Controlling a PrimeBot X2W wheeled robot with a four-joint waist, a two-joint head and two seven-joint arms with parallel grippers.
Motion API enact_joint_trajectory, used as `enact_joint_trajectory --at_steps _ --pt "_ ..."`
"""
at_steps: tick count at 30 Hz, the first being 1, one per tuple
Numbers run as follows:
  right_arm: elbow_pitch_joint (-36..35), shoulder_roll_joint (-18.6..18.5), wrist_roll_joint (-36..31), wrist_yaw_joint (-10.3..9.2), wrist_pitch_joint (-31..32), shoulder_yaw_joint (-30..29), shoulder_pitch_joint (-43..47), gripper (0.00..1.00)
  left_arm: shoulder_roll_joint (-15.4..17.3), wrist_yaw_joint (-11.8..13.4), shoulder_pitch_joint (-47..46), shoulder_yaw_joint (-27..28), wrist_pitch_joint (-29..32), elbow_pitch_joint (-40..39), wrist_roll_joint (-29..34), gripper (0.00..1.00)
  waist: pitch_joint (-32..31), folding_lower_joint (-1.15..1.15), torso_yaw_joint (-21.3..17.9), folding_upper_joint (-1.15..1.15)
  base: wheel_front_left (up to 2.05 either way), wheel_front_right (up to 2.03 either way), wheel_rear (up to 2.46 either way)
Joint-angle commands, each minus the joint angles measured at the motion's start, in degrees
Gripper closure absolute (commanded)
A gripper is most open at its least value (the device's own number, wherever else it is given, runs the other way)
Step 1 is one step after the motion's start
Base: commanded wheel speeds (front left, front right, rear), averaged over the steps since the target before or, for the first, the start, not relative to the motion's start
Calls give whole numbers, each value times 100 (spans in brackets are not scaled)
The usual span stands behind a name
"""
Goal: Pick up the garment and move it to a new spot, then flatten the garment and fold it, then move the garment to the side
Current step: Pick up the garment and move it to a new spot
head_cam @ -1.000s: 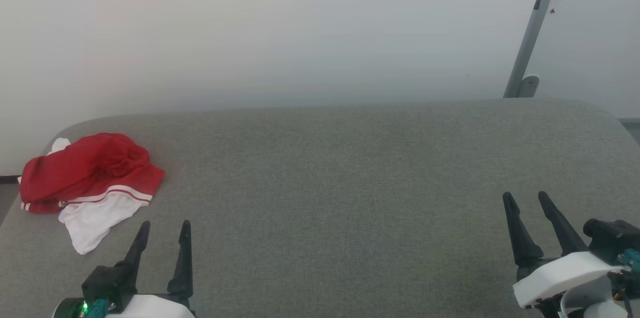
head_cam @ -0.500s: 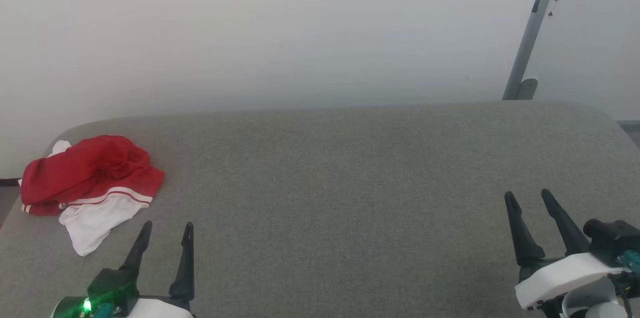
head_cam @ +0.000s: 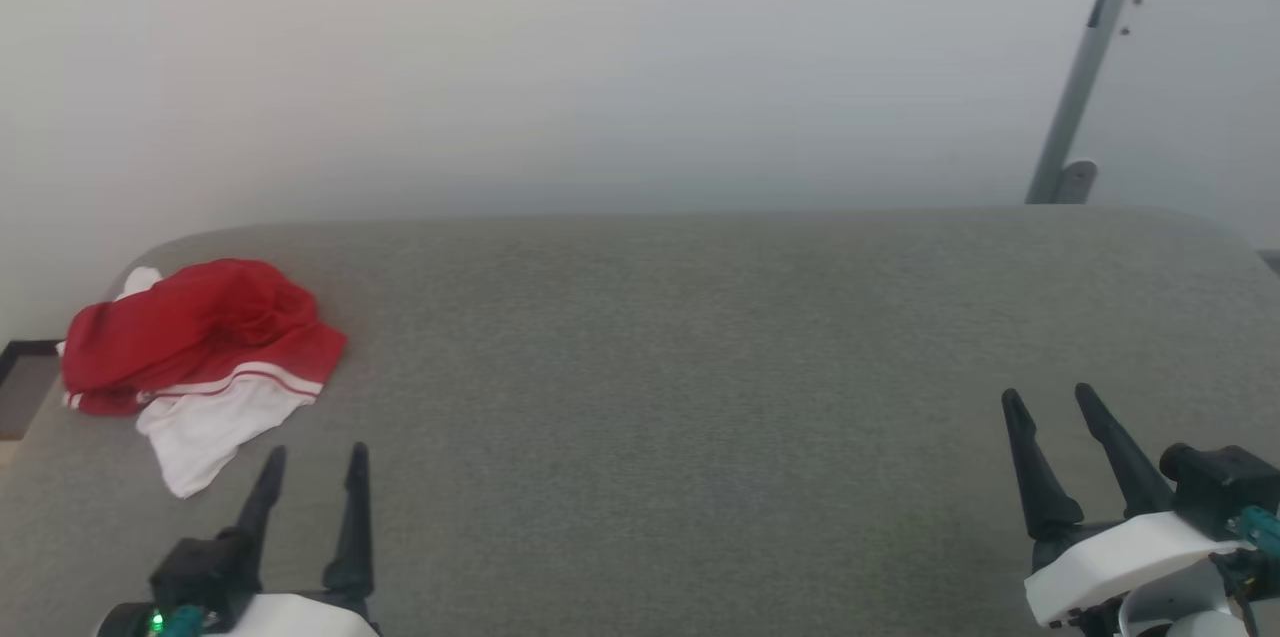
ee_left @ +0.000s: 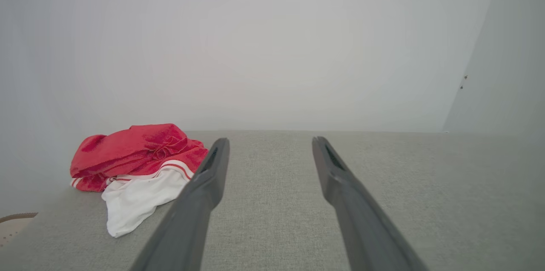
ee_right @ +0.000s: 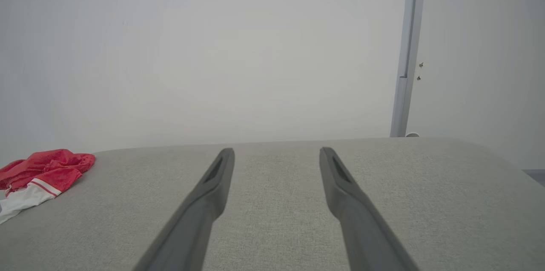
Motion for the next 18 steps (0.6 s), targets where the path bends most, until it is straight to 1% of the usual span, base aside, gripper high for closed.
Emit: enact_joint_trajectory --at_steps 1,6,12,18 --pt "-41 -1 41 0 3 45 3 0 22 37 -56 89 -25 32 -83 0 2 0 110 0 0 0 0" --pt "-40 -46 90 0 12 239 -72 0 98 43 -194 277 53 128 -320 0 -2 0 496 0 0 0 0" --pt "-1 -38 137 0 7 523 -214 0 237 95 -284 396 79 211 -343 0 -3 0 1040 0 0 0 0" --pt "83 -32 180 0 -48 818 -369 0 303 158 -281 461 88 142 -381 0 8 0 1555 0 0 0 0"
